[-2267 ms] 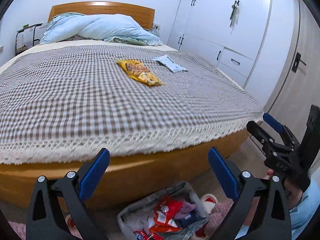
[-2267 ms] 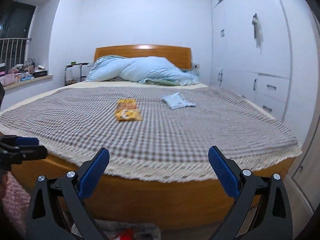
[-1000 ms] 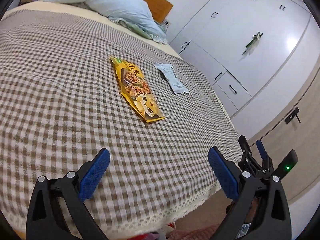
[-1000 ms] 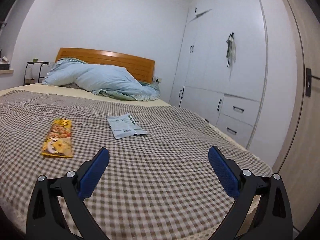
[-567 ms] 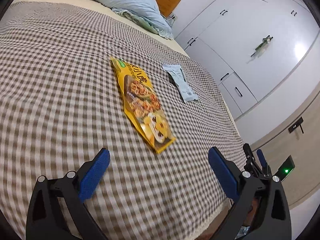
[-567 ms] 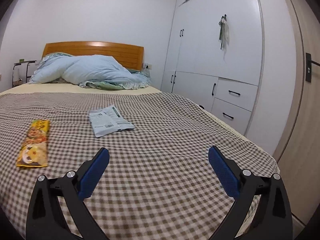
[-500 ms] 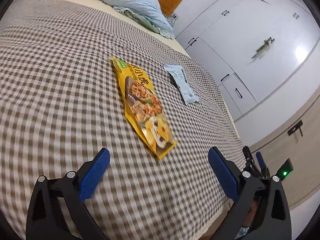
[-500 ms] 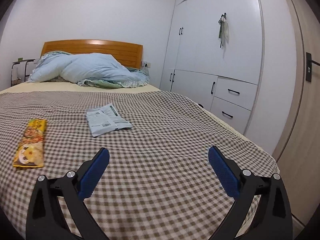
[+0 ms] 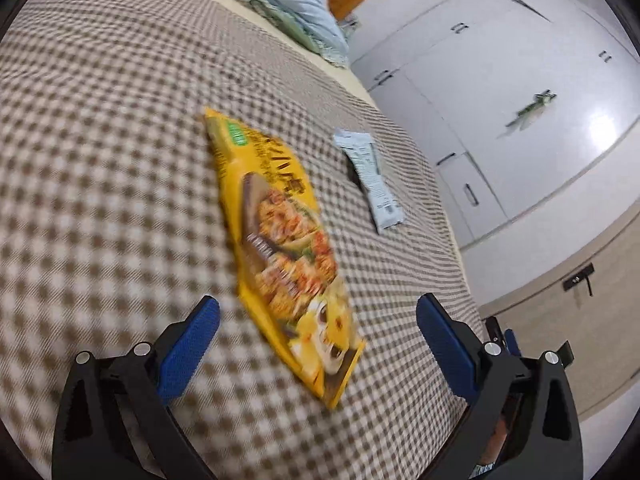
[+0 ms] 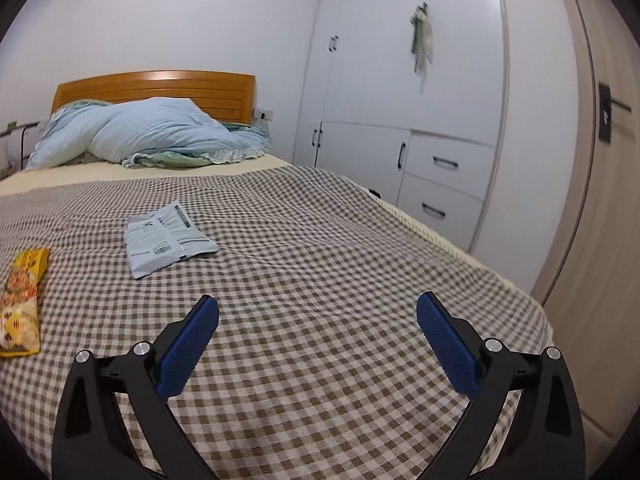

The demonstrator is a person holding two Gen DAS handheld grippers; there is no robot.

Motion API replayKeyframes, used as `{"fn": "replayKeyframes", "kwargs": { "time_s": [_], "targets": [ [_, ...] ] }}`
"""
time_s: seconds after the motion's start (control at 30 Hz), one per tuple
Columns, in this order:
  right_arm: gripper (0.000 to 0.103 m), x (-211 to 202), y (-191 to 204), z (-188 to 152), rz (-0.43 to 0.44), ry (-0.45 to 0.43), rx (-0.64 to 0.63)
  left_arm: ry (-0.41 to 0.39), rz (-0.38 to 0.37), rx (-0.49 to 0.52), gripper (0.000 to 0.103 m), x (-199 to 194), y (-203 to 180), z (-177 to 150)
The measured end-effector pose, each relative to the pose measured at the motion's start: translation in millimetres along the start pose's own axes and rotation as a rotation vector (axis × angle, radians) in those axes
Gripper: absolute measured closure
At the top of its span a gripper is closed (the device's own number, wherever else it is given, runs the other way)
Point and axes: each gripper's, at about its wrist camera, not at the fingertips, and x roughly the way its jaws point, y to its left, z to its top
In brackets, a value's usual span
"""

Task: Collect trash
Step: 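Grasp the yellow noodle bag with the left tool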

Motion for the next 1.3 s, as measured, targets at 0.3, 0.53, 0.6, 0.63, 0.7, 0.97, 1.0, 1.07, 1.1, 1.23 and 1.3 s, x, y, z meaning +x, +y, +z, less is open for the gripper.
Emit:
{"fn": "replayKeyframes", "kwargs": {
  "time_s": [0.3,0.53,0.6,0.63,0.7,0.97,1.0,1.07,1.1,1.23,1.3],
  "targets": [
    [0.008,-2.6,-6.9,0.4,0.05,0.031,0.068,-0.034,0.03,-0.071,0.009,24.2,7.1,31.5],
    [0.008,-8.3,8.6,0.8,0.052,0.0,0.017,-0.048,0.118,-0.043,0.042,35.7,5.7,36.6],
    [0.008,-6.5,9.2,0.3,0.055,0.006,0.019,-0.044,0.12,-0.09,0.082,35.1,15.6,36.8],
    [0.008,-5.9,8.7,0.3,0.054,0.007,0.019,-0.024,0.089,-0.148,0.09,38.8,25.4,37.3],
    [0.008,-5.6,8.7,0.7,0.051,0.004,0.017,-0.032,0.065,-0.158,0.092,36.4,27.9,34.8],
    [0.008,-4.5,8.7,-1.6,0.042,0.001,0.003,-0.092,0.043,-0.042,0.099,31.9,-12.9,35.0],
    [0.008,-4.5,9.1,-1.7,0.04,-0.001,-0.001,-0.1,0.046,-0.028,0.1,31.1,-18.6,36.7],
    [0.008,-4.9,10.4,-1.8,0.037,-0.006,-0.011,-0.123,0.061,0.01,0.1,26.4,-31.6,39.9],
    [0.008,-4.9,11.2,-2.1,0.037,-0.007,-0.016,-0.136,0.073,0.031,0.1,23.9,-38.9,42.2],
    [0.008,-4.0,15.1,-4.0,0.03,-0.01,-0.037,-0.18,0.136,0.096,0.1,19.2,-63.1,55.4],
    [0.008,-3.0,16.0,-4.7,0.027,-0.008,-0.042,-0.209,0.145,0.115,0.1,18.5,-72.0,64.1]
  ]
}}
